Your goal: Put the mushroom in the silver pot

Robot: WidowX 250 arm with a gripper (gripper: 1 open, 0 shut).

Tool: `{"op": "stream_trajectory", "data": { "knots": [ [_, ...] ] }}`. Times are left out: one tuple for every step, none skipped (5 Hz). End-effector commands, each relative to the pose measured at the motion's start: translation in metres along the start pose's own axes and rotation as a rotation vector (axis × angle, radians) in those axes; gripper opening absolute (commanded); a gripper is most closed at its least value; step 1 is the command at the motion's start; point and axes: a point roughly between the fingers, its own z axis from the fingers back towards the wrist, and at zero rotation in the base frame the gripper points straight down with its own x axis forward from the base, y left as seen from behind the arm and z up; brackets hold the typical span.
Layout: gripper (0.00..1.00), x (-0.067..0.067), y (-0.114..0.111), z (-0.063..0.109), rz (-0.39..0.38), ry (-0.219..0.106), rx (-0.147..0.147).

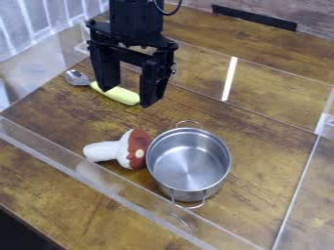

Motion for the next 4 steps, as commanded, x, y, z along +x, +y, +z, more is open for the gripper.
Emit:
{"op": "stream_trajectory", "data": {
  "knots": [
    [1.00, -0.003, -0.005, -0.005, -0.064, 0.027, 0.004],
    [1.00, -0.001, -0.002, -0.012, -0.166, 0.053, 0.011],
    [1.00, -0.001, 0.002, -0.026, -0.304, 0.060, 0.032],
    [1.00, -0.006, 0.012, -0.042, -0.464, 0.062, 0.058]
  ]
}}
